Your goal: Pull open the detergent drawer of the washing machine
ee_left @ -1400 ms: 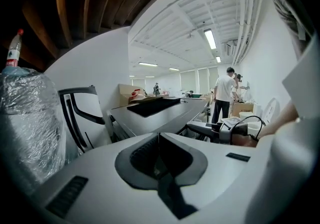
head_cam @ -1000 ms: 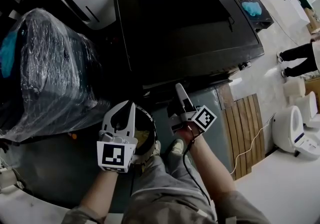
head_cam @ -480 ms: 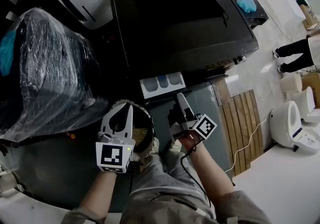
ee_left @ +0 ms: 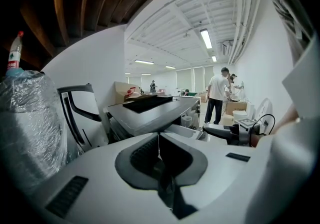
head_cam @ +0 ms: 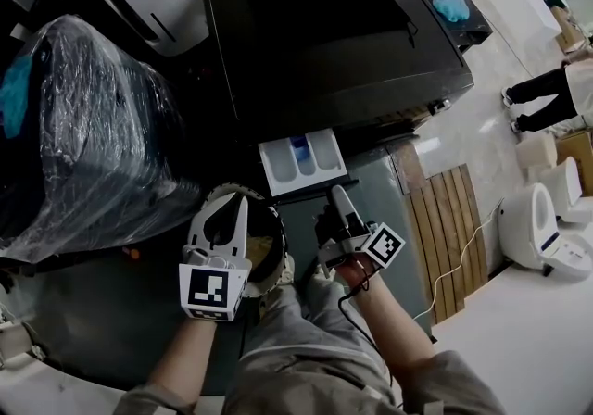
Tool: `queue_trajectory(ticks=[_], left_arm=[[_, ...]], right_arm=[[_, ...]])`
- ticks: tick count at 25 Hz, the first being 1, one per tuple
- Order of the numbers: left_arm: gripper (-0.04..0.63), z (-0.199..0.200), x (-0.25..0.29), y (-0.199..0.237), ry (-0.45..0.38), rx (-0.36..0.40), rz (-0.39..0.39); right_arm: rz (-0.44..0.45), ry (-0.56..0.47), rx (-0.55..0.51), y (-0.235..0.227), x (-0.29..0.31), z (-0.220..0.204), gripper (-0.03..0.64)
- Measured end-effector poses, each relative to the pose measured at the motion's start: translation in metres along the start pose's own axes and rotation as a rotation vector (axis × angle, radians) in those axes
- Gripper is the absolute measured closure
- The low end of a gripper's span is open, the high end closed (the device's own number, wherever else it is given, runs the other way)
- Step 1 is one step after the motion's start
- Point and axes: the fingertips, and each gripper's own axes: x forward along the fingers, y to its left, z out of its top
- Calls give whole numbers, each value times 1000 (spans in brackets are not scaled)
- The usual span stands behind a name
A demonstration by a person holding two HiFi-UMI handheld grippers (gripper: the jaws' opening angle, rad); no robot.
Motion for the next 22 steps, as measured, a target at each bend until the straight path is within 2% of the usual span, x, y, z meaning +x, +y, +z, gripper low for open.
queue_trajectory(ticks=[17,22], left_arm=[[574,-6,-17,-10,25,31,-33],[574,0,-23,-9,21,27,-36]], right_arm=[[-28,-16,2,-4,-37,-9,207],[-97,-17,-39,-3,-40,-8,207]])
